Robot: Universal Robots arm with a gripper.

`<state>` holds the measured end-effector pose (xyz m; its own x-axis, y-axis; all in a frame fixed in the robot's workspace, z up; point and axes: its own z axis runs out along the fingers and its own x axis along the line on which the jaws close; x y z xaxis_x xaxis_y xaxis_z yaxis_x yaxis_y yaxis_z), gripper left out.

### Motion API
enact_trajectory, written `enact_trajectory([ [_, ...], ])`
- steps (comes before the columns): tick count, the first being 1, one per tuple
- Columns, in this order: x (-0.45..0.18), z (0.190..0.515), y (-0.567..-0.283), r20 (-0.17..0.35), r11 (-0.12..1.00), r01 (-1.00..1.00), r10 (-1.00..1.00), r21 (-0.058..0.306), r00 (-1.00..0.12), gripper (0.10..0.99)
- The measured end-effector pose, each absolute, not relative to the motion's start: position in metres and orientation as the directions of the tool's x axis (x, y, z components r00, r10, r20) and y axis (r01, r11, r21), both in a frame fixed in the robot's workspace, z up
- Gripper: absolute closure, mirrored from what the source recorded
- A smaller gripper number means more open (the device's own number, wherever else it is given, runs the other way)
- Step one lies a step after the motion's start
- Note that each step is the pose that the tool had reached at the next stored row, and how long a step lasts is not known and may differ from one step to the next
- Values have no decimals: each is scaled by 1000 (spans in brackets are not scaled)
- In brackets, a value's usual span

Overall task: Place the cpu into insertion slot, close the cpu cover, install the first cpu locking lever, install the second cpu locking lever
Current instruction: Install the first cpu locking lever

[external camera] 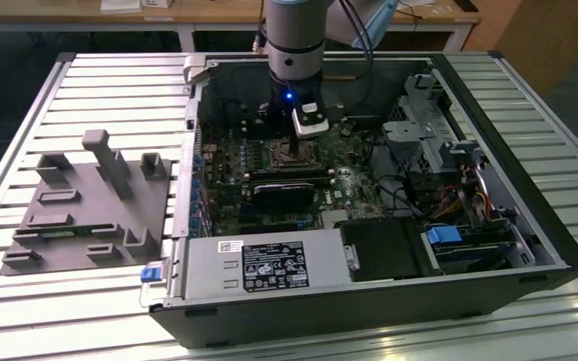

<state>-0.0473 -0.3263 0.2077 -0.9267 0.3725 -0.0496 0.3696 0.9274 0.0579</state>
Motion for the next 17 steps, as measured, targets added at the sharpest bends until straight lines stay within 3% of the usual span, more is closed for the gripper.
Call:
enact_trajectory([
  [17, -47, 233, -326, -55, 929, 368, 370, 47, -927, 984],
])
